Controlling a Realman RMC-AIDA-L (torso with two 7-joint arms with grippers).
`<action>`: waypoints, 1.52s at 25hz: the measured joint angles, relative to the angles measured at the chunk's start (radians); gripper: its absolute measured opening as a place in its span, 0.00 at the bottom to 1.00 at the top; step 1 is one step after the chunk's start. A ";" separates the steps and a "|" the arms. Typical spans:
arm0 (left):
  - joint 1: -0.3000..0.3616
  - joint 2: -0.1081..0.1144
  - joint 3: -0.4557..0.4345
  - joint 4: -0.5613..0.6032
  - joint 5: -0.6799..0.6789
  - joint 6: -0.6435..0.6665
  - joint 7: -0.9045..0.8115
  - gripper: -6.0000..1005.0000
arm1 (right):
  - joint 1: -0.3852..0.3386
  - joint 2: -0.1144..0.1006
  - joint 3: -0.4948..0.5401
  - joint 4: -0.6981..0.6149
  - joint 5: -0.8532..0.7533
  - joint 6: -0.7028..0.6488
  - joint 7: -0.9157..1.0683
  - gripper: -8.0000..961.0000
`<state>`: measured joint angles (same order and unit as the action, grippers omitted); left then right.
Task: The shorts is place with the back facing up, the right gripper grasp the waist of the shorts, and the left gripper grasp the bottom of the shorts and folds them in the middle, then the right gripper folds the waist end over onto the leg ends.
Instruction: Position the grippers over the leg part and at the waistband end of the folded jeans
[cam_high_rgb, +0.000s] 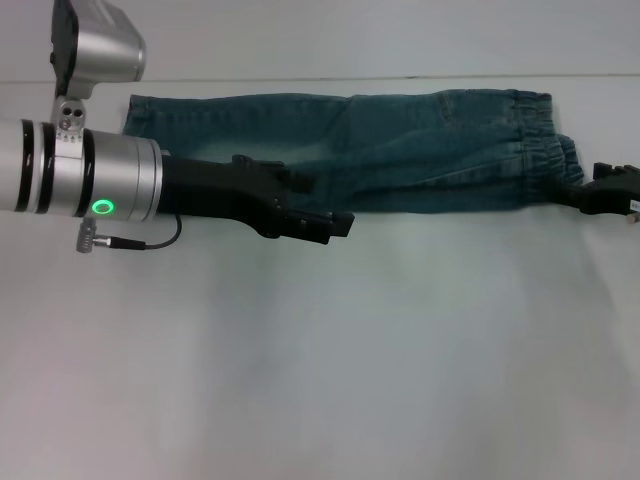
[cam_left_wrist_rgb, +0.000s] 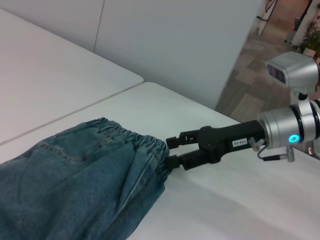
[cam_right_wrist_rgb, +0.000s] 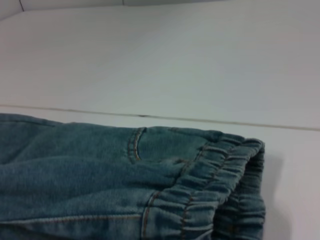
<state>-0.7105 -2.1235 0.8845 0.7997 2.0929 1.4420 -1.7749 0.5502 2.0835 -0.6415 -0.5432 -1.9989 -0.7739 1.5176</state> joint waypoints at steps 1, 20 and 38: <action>0.000 0.000 0.000 0.000 -0.001 0.000 0.000 0.82 | 0.004 0.000 -0.003 0.009 0.000 0.007 -0.004 0.94; 0.003 -0.015 -0.002 0.005 -0.004 0.007 -0.003 0.79 | 0.044 -0.007 -0.029 0.051 -0.001 0.042 -0.038 0.93; 0.021 -0.024 -0.006 0.023 -0.009 0.023 -0.023 0.76 | 0.061 -0.001 -0.090 0.067 0.003 0.100 -0.091 0.72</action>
<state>-0.6893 -2.1479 0.8789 0.8232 2.0844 1.4649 -1.7975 0.6108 2.0820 -0.7317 -0.4760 -1.9956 -0.6736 1.4262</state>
